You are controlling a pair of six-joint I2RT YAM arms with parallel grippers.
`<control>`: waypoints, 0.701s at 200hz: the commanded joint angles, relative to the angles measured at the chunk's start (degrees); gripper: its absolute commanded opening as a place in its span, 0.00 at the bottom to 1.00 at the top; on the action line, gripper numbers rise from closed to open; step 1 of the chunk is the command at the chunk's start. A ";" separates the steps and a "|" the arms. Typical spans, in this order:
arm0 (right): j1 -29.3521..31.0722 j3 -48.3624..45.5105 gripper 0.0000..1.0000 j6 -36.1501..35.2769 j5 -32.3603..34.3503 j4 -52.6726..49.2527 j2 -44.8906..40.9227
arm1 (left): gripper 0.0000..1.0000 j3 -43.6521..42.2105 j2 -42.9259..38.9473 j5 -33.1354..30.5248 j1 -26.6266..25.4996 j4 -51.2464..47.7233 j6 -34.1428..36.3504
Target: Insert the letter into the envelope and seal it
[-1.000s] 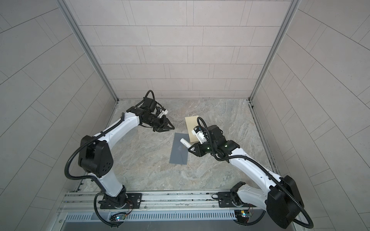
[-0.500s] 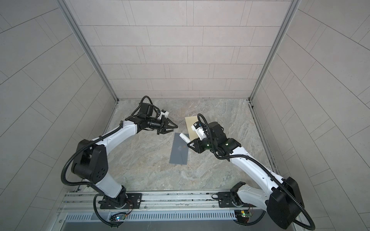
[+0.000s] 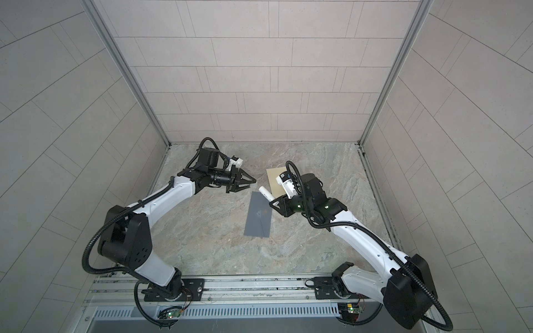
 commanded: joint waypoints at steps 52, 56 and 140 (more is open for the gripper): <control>-0.02 2.64 0.00 -0.11 -2.16 2.18 1.36 | 0.32 -1.08 -2.60 1.69 0.13 2.94 -1.37; -0.02 2.66 0.00 -0.15 -2.24 2.28 1.40 | 0.32 -1.12 -2.67 1.62 0.13 2.97 -1.38; 0.34 3.34 0.00 -0.52 -4.24 2.86 1.88 | 0.32 -2.15 -2.75 1.74 0.04 3.62 -1.39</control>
